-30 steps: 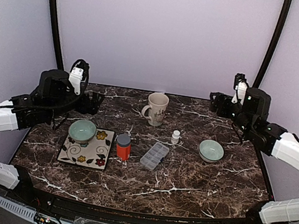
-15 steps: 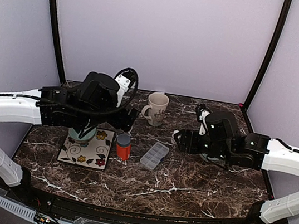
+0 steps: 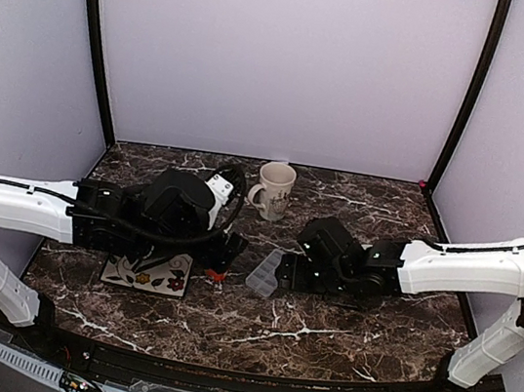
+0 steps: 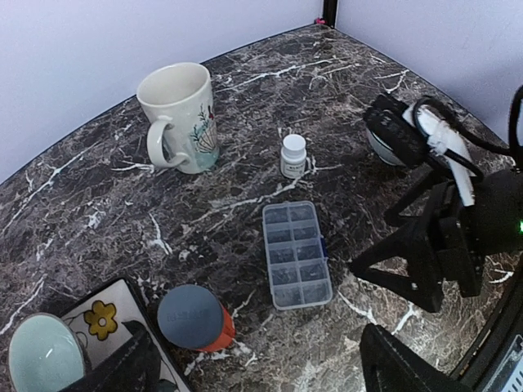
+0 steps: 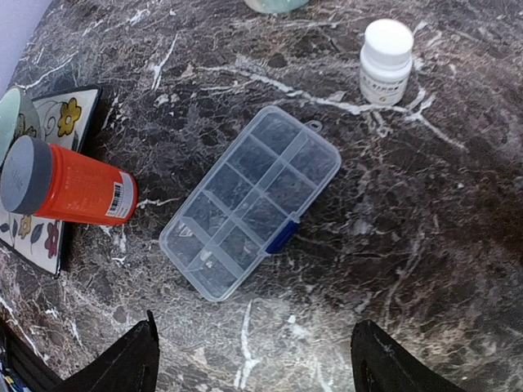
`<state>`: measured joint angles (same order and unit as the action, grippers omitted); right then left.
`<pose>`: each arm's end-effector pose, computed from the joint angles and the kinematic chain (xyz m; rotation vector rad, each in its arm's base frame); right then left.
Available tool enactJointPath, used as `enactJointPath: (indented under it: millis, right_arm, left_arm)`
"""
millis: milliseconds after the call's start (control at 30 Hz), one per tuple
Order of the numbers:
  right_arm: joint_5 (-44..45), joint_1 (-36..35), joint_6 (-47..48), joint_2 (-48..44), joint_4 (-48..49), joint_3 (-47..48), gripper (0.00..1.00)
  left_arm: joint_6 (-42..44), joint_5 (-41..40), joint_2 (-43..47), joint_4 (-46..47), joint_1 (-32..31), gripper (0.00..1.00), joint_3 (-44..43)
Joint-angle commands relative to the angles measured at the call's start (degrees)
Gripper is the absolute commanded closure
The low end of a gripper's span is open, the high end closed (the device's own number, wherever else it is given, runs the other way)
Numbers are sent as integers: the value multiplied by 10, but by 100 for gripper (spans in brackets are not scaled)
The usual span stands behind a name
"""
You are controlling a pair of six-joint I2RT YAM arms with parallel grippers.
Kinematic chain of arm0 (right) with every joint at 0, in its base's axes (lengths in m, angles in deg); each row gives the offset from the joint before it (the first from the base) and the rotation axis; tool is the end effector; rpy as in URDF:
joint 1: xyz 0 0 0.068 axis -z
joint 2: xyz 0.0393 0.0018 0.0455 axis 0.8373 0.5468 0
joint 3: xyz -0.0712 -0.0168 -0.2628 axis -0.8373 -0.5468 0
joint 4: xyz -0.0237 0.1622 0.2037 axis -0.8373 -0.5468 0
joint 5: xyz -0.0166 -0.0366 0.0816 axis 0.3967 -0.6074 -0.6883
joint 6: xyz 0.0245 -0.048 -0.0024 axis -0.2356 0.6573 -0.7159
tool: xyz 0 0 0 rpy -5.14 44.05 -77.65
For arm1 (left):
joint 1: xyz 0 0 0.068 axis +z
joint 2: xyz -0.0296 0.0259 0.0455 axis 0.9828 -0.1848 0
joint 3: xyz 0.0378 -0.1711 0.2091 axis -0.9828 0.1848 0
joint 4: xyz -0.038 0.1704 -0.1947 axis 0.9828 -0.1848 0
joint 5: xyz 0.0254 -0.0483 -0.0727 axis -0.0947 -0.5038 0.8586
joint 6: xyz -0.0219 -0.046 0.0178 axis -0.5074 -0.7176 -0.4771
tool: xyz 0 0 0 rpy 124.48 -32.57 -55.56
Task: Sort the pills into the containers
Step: Pick up the pill container from the center of the board.
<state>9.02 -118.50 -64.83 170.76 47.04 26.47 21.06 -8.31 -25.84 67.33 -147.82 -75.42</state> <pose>0.1572 0.2677 0.2148 -0.1118 2.4566 0.5005 0.1292 -0.2791 0.3118 0.5883 1.9896 -0.3864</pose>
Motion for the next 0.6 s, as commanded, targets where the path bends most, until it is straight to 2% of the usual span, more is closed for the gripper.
enactJointPath:
  millis: [0,100,200,500,567]
  right_arm:
    - [-17,-10,-41,33,19,31,18]
    - [-12,-10,-53,46,11,47,16]
    - [-10,-7,-60,77,-4,68,8]
    - [-67,56,-85,153,-4,114,6]
    - [-67,63,-85,168,-16,148,6]
  left_arm:
    - [-43,13,15,22,-27,14,31]
    - [-68,-1,7,28,-46,14,41]
    - [-85,-6,7,26,-56,14,44]
    - [-88,-16,32,-6,-62,14,43]
    - [-87,-16,42,-6,-62,14,46]
